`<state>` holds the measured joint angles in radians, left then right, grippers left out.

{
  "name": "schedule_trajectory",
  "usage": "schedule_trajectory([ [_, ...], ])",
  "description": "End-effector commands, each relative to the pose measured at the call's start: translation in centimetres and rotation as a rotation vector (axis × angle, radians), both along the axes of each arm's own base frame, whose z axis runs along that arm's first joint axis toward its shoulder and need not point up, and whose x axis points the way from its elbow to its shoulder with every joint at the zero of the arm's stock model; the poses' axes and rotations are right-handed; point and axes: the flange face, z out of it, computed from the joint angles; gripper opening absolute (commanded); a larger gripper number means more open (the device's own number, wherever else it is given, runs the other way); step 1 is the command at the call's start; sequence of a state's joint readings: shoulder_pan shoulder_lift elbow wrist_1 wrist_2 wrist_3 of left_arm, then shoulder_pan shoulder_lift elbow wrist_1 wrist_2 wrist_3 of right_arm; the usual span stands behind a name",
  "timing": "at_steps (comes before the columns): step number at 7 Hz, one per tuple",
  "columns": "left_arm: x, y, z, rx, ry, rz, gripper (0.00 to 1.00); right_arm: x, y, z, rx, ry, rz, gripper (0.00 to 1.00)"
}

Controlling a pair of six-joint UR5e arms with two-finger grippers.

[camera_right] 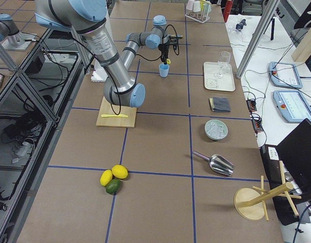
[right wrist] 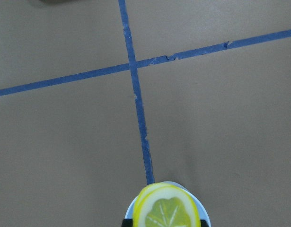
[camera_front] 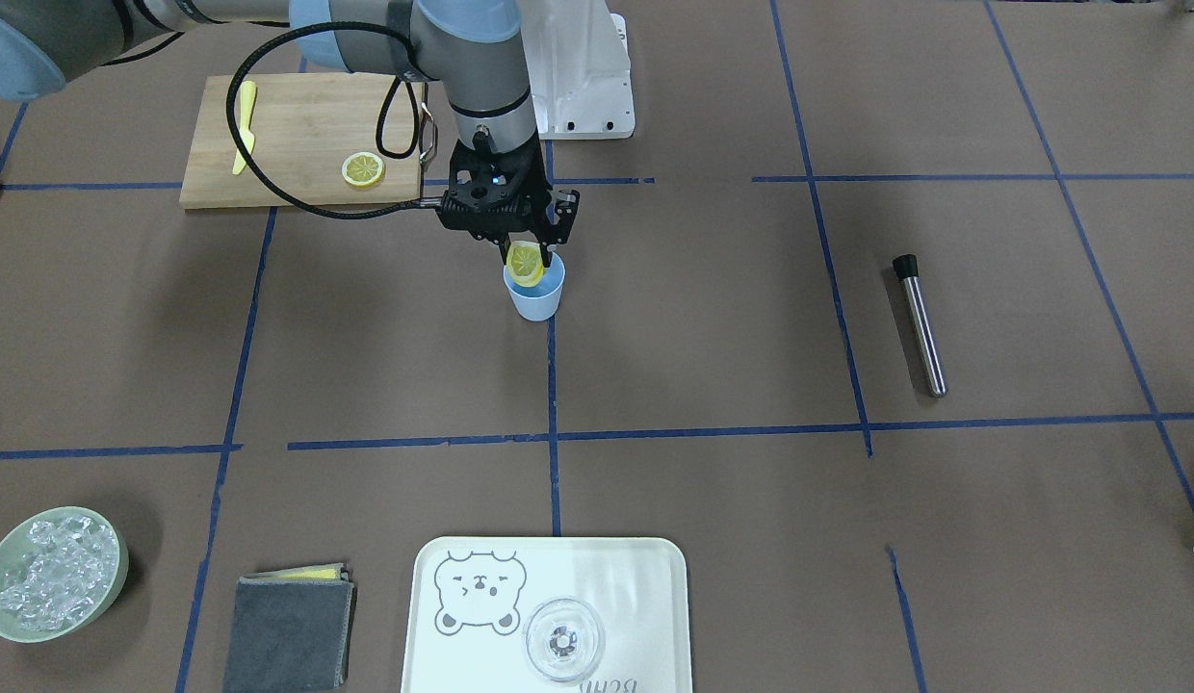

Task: Squeeze lemon into cup
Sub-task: 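Lower the lemon slice into the blue cup and open the right gripper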

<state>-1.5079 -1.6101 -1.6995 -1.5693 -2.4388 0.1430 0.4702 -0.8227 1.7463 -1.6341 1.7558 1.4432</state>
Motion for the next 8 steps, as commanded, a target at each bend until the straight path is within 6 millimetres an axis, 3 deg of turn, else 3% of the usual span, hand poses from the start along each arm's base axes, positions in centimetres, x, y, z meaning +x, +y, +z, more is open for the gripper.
schedule_trajectory([
  [1,0.0,0.0,0.0,0.0,0.0,0.0,1.0,-1.0,0.4,0.6,-0.009,0.015,-0.009,0.54],
  [3,0.0,0.0,0.0,0.0,0.0,0.0,1.0,-1.5,1.1,0.8,-0.017,0.015,-0.014,0.65],
  [5,0.0,0.1,0.0,-0.001,0.0,0.0,1.0,-1.8,1.6,1.5,-0.021,0.025,-0.021,0.66],
  [6,0.0,0.1,0.0,-0.001,0.0,0.0,1.0,-1.8,1.6,1.5,-0.021,0.025,-0.021,0.73],
  [8,0.0,0.1,0.0,-0.001,0.0,0.0,1.0,-1.9,1.6,1.1,-0.02,0.021,-0.021,0.79],
])
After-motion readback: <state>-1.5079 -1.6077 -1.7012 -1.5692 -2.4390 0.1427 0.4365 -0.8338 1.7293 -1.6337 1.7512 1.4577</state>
